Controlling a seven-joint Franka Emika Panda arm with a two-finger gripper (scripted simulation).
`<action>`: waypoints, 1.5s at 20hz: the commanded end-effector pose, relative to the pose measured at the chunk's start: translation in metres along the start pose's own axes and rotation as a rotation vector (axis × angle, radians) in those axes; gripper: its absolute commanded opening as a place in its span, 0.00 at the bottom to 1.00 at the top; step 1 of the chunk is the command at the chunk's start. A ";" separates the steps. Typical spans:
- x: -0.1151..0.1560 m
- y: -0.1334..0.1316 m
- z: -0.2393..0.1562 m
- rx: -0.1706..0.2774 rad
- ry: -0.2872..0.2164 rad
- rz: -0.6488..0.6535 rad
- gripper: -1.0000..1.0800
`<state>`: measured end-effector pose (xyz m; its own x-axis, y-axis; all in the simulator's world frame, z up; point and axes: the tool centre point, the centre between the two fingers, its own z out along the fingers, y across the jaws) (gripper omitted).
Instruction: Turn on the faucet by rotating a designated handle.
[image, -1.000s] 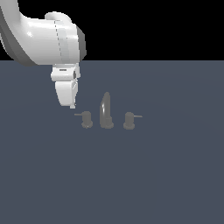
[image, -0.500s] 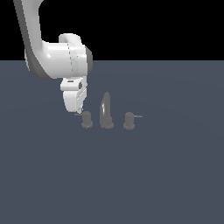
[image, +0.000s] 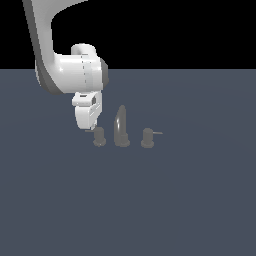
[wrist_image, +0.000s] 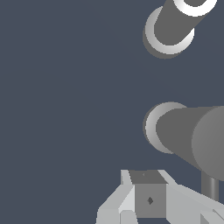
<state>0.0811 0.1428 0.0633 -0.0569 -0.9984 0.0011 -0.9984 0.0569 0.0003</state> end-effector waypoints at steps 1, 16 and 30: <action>0.000 0.000 0.000 0.000 0.000 0.001 0.00; -0.011 0.029 0.000 0.009 -0.002 0.009 0.00; -0.014 0.060 0.000 0.012 -0.010 -0.002 0.00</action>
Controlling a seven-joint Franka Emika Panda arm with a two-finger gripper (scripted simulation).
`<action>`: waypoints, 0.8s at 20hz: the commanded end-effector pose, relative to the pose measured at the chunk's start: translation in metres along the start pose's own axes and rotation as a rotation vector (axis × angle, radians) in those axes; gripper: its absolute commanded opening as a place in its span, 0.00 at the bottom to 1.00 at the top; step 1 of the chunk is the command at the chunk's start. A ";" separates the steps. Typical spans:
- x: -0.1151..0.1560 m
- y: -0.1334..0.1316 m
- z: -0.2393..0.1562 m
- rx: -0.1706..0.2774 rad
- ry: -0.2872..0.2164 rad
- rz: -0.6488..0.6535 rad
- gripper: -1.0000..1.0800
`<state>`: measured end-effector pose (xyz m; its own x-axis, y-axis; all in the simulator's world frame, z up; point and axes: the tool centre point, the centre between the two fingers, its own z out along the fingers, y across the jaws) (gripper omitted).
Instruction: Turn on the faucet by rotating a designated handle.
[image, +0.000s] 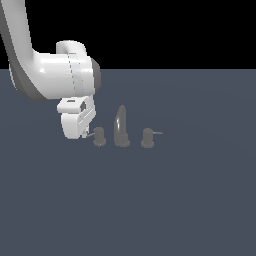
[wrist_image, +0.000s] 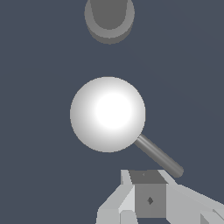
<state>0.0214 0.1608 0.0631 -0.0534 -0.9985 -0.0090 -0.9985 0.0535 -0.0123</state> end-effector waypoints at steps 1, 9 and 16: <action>0.004 0.002 0.000 -0.001 0.001 0.002 0.00; 0.031 0.020 -0.001 -0.009 0.007 0.004 0.00; 0.041 0.021 -0.001 -0.009 0.001 -0.009 0.00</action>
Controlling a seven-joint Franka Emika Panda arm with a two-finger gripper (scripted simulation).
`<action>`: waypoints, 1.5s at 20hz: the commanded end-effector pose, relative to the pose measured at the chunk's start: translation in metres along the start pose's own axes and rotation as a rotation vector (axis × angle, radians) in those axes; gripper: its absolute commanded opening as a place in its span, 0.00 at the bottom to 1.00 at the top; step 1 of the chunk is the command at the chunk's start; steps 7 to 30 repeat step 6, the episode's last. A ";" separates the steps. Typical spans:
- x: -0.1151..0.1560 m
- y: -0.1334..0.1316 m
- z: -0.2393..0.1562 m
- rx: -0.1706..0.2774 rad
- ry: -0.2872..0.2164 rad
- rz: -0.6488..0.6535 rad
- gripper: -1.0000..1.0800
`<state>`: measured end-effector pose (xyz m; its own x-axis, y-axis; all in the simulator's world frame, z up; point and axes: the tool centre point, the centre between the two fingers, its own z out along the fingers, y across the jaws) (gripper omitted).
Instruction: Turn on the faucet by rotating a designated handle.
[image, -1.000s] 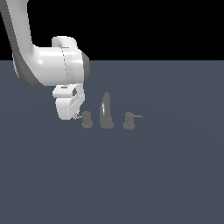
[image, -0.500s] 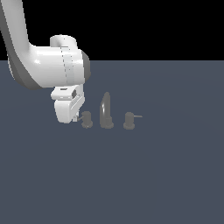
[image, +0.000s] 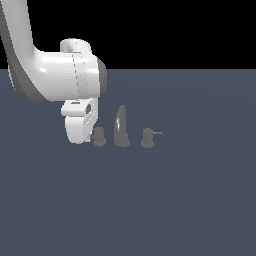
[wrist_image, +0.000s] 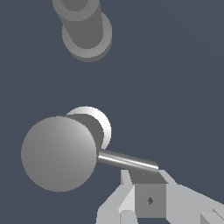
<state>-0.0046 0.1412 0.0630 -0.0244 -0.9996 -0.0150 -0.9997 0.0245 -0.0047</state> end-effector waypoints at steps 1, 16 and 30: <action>0.027 -0.004 -0.001 -0.001 0.009 0.023 0.00; 0.057 -0.008 -0.001 -0.004 0.015 0.034 0.00; 0.057 -0.008 -0.001 -0.004 0.015 0.034 0.00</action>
